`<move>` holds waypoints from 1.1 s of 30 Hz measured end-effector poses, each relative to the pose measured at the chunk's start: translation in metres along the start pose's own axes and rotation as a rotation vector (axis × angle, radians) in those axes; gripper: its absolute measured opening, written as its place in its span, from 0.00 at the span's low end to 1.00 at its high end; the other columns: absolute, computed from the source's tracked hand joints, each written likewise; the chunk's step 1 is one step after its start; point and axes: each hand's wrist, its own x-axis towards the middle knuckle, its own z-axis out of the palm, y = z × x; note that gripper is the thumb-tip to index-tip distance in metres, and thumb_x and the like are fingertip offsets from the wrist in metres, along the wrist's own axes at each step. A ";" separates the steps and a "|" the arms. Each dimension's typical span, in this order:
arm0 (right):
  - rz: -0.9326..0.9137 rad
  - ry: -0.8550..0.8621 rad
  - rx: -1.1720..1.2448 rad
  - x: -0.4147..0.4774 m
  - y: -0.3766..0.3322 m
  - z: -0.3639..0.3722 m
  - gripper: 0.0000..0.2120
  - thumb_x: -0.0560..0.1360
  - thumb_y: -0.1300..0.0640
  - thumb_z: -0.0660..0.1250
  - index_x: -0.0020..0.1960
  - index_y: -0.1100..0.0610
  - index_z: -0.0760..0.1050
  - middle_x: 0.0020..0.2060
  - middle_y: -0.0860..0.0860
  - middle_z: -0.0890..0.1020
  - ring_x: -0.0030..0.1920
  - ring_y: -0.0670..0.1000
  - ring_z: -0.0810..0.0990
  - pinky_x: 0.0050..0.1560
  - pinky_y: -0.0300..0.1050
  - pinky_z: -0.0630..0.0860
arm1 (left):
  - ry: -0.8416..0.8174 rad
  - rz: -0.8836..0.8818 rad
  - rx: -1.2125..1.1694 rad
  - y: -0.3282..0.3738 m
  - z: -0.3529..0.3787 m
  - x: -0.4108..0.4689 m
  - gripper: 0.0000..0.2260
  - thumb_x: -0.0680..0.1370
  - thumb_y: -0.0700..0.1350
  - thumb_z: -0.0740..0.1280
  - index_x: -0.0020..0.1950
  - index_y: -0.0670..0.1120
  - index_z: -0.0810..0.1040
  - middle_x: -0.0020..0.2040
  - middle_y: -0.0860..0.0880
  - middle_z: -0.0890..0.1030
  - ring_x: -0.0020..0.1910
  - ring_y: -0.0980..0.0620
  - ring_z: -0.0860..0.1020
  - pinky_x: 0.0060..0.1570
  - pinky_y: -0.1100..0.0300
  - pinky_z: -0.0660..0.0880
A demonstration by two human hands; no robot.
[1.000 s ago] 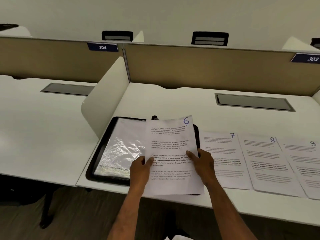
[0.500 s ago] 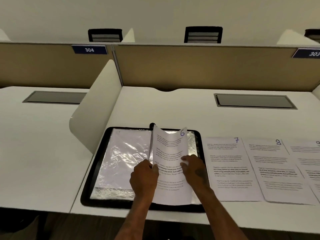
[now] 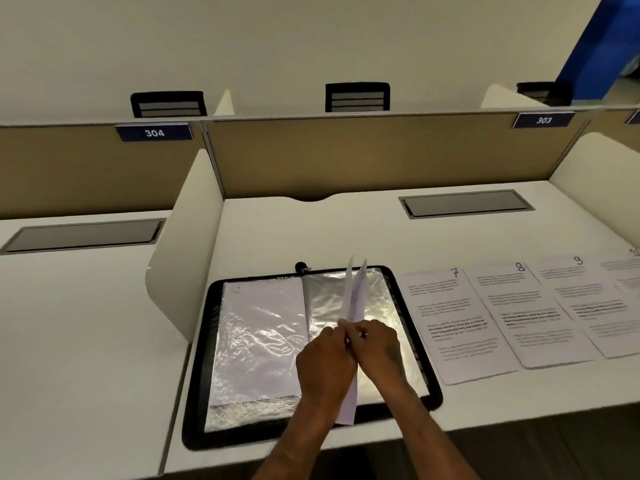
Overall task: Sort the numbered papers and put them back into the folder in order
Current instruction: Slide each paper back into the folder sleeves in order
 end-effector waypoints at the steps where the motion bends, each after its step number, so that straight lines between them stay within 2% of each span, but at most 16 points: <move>1: 0.023 0.012 -0.014 -0.004 0.000 0.001 0.16 0.78 0.42 0.63 0.41 0.49 0.84 0.35 0.43 0.80 0.36 0.40 0.76 0.36 0.29 0.65 | -0.002 0.041 -0.023 -0.005 0.001 -0.006 0.02 0.72 0.49 0.70 0.40 0.52 0.80 0.33 0.53 0.80 0.28 0.52 0.79 0.25 0.59 0.75; 2: 0.055 0.019 -0.033 -0.007 0.000 0.002 0.15 0.78 0.45 0.64 0.42 0.51 0.84 0.36 0.44 0.81 0.37 0.41 0.76 0.36 0.30 0.66 | -0.003 0.074 -0.043 -0.010 0.002 -0.011 0.03 0.71 0.49 0.71 0.39 0.52 0.79 0.33 0.54 0.80 0.28 0.53 0.79 0.26 0.59 0.74; 4: 0.131 0.027 -0.089 -0.016 0.000 0.003 0.12 0.77 0.49 0.64 0.43 0.54 0.83 0.37 0.46 0.80 0.37 0.44 0.76 0.36 0.36 0.67 | -0.077 0.092 -0.133 -0.016 0.002 -0.021 0.04 0.73 0.52 0.69 0.42 0.53 0.80 0.38 0.55 0.81 0.35 0.55 0.80 0.34 0.59 0.76; 6: 0.173 0.043 -0.094 -0.023 0.002 0.002 0.11 0.76 0.51 0.63 0.41 0.53 0.81 0.35 0.46 0.79 0.36 0.45 0.77 0.35 0.36 0.68 | -0.197 0.039 -0.330 -0.022 -0.002 -0.026 0.08 0.74 0.56 0.68 0.46 0.54 0.81 0.43 0.58 0.81 0.41 0.59 0.79 0.42 0.62 0.76; 9: 0.200 0.079 -0.054 -0.034 0.005 -0.004 0.12 0.76 0.52 0.62 0.36 0.53 0.76 0.33 0.46 0.79 0.35 0.45 0.78 0.35 0.38 0.72 | -0.244 -0.156 -0.712 -0.037 -0.004 -0.028 0.10 0.74 0.56 0.72 0.52 0.54 0.80 0.50 0.59 0.82 0.50 0.60 0.79 0.51 0.62 0.76; 11: 0.209 0.073 -0.006 -0.041 0.007 -0.008 0.11 0.77 0.51 0.63 0.40 0.55 0.78 0.35 0.47 0.81 0.37 0.44 0.79 0.40 0.40 0.77 | -0.404 -0.369 -0.889 -0.041 -0.001 -0.028 0.21 0.71 0.63 0.71 0.59 0.53 0.78 0.57 0.56 0.81 0.56 0.56 0.79 0.57 0.58 0.76; 13: 0.186 0.044 0.022 -0.047 0.005 -0.011 0.10 0.77 0.52 0.64 0.44 0.57 0.79 0.38 0.47 0.82 0.40 0.44 0.80 0.42 0.40 0.78 | -0.619 -0.621 -1.242 -0.040 0.007 -0.030 0.39 0.59 0.72 0.74 0.62 0.49 0.78 0.55 0.51 0.83 0.52 0.53 0.82 0.52 0.55 0.79; 14: 0.166 0.030 0.023 -0.051 0.004 -0.013 0.10 0.77 0.52 0.64 0.45 0.57 0.80 0.39 0.47 0.82 0.41 0.44 0.80 0.43 0.41 0.78 | -0.680 -0.705 -1.402 -0.039 0.011 -0.032 0.43 0.55 0.72 0.76 0.61 0.45 0.78 0.50 0.48 0.85 0.48 0.51 0.84 0.46 0.56 0.81; 15: 0.150 0.020 0.022 -0.055 0.004 -0.013 0.11 0.78 0.51 0.64 0.45 0.57 0.80 0.39 0.47 0.82 0.41 0.45 0.80 0.43 0.41 0.78 | -0.713 -0.719 -1.490 -0.037 0.013 -0.034 0.42 0.59 0.70 0.77 0.61 0.42 0.78 0.48 0.44 0.85 0.46 0.48 0.84 0.43 0.55 0.81; 17: 0.130 0.016 0.013 -0.061 0.005 -0.015 0.11 0.78 0.50 0.64 0.45 0.56 0.79 0.39 0.45 0.81 0.41 0.45 0.80 0.42 0.38 0.77 | -0.718 -0.688 -1.458 -0.032 0.016 -0.036 0.32 0.70 0.65 0.72 0.63 0.42 0.78 0.51 0.40 0.84 0.49 0.41 0.84 0.45 0.50 0.81; 21: 0.142 -0.002 -0.043 -0.069 0.012 -0.020 0.13 0.77 0.42 0.64 0.47 0.52 0.77 0.41 0.44 0.79 0.42 0.45 0.79 0.40 0.40 0.78 | -0.601 -0.754 -1.327 -0.022 0.035 -0.047 0.34 0.67 0.67 0.74 0.66 0.50 0.74 0.53 0.45 0.84 0.49 0.43 0.84 0.49 0.43 0.81; 23: 0.130 0.003 -0.112 -0.072 0.017 -0.023 0.15 0.77 0.42 0.64 0.49 0.54 0.78 0.43 0.47 0.81 0.43 0.46 0.80 0.44 0.42 0.79 | -0.600 -0.745 -1.285 -0.014 0.040 -0.051 0.33 0.69 0.67 0.72 0.67 0.51 0.73 0.54 0.46 0.84 0.49 0.45 0.84 0.49 0.45 0.82; 26: 0.119 0.049 -0.182 -0.075 0.027 -0.032 0.15 0.79 0.45 0.62 0.52 0.56 0.78 0.48 0.51 0.82 0.46 0.49 0.81 0.50 0.43 0.78 | -0.622 -0.680 -1.225 -0.007 0.037 -0.048 0.27 0.77 0.65 0.63 0.69 0.51 0.72 0.58 0.48 0.81 0.54 0.48 0.81 0.53 0.49 0.80; 27: 0.119 0.070 -0.193 -0.076 0.032 -0.038 0.15 0.79 0.45 0.62 0.53 0.56 0.78 0.49 0.51 0.82 0.47 0.50 0.81 0.51 0.42 0.78 | -0.605 -0.610 -1.103 -0.009 0.038 -0.045 0.27 0.78 0.65 0.62 0.71 0.51 0.70 0.61 0.49 0.80 0.56 0.49 0.80 0.56 0.50 0.78; 30: 0.110 0.102 -0.244 -0.078 0.046 -0.058 0.14 0.80 0.46 0.62 0.54 0.57 0.77 0.50 0.52 0.82 0.48 0.50 0.81 0.52 0.42 0.76 | -0.536 -0.247 -0.464 -0.029 0.044 -0.033 0.27 0.76 0.62 0.67 0.70 0.49 0.72 0.62 0.49 0.77 0.58 0.51 0.77 0.58 0.55 0.74; 33: 0.089 0.121 -0.257 -0.081 0.060 -0.074 0.15 0.81 0.48 0.61 0.55 0.59 0.77 0.51 0.54 0.81 0.50 0.51 0.80 0.53 0.42 0.75 | -0.677 0.070 -0.071 -0.038 0.054 -0.027 0.29 0.72 0.62 0.72 0.68 0.49 0.73 0.63 0.49 0.74 0.63 0.49 0.73 0.59 0.53 0.72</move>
